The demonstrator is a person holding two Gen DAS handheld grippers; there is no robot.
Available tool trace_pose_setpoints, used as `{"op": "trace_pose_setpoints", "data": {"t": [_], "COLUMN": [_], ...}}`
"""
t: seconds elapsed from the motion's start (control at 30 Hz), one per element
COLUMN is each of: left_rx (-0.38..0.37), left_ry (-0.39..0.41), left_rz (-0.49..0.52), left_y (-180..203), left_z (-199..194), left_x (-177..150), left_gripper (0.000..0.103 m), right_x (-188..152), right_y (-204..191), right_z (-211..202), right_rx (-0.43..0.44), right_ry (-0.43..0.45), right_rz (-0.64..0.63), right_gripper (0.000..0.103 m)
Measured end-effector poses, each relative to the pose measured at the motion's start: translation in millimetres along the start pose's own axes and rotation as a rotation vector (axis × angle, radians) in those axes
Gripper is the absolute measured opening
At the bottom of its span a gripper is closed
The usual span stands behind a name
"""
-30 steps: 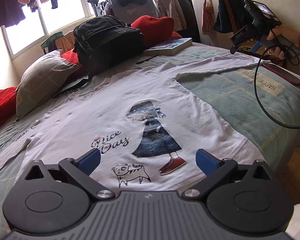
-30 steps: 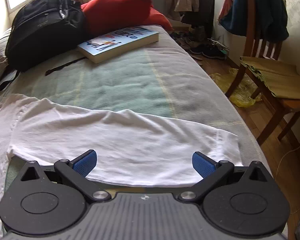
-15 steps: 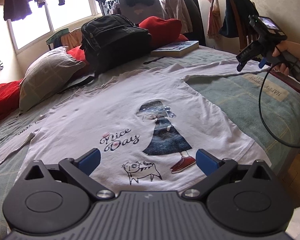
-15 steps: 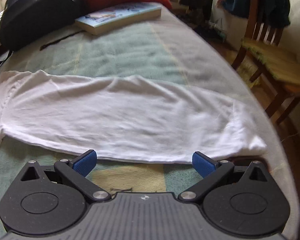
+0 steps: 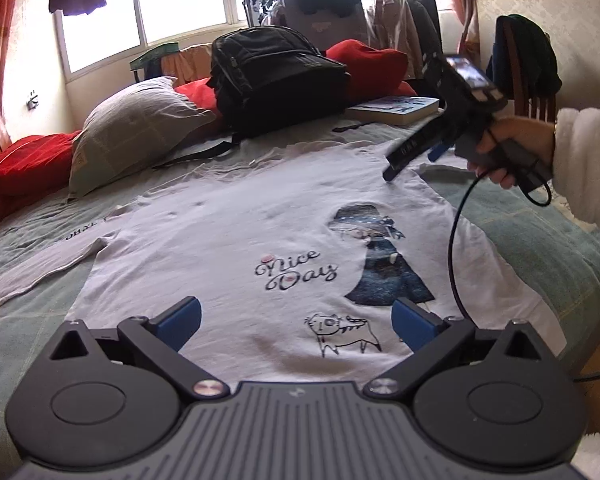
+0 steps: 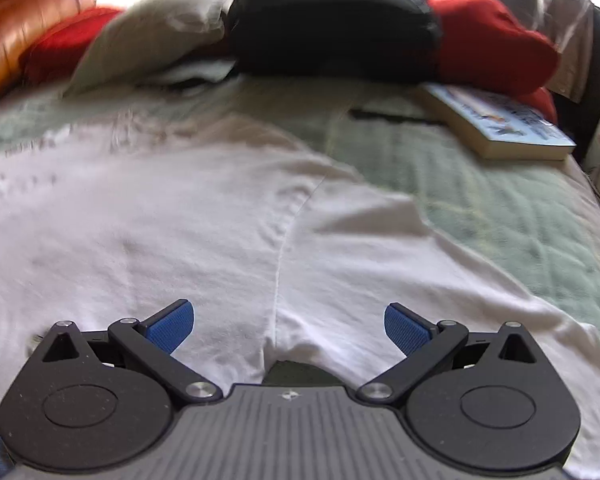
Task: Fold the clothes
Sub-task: 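Lift the right gripper and move it back over the shirt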
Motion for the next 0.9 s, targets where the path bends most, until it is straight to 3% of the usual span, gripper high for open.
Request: {"op": "trace_pose_setpoints", "data": {"t": [0.17,0.33,0.53,0.77,0.9], "left_rx": [-0.004,-0.025,-0.014,0.022,0.034], "left_ry": [-0.01,-0.007,0.022,0.061,0.066], "left_rz": [-0.025,-0.031,-0.061,-0.109,-0.127], "left_y": [-11,-15,-23,-42,-49], "left_z": [5,9,-5,-23,-24], "left_x": [-1,-1,-10,-22,-23], "left_gripper": [0.101,0.101,0.101,0.101,0.101], "right_x": [-24,-58,-63,-35,-19], "right_y": [18,10,-50,-137,-166], "right_z": [-3,-48,-81,-46,-24], "right_rx": [0.0,-0.069,0.031,0.088,0.105], "right_ry": [-0.039,-0.024,0.042,0.056,0.048], "right_rz": [0.006,-0.032,-0.059,-0.129,-0.151], "right_gripper": [0.103,0.103,0.103,0.103,0.103]}}
Point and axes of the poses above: each gripper's, at about its wrist camera, not at the fingertips, and z roughly the way its jaws point, y to its right, x to its top, the point moved 3 cm from there along z, roughly the way its jaws point, and after that the axes turned 11 degrees about -y, right-handed, at the moved point
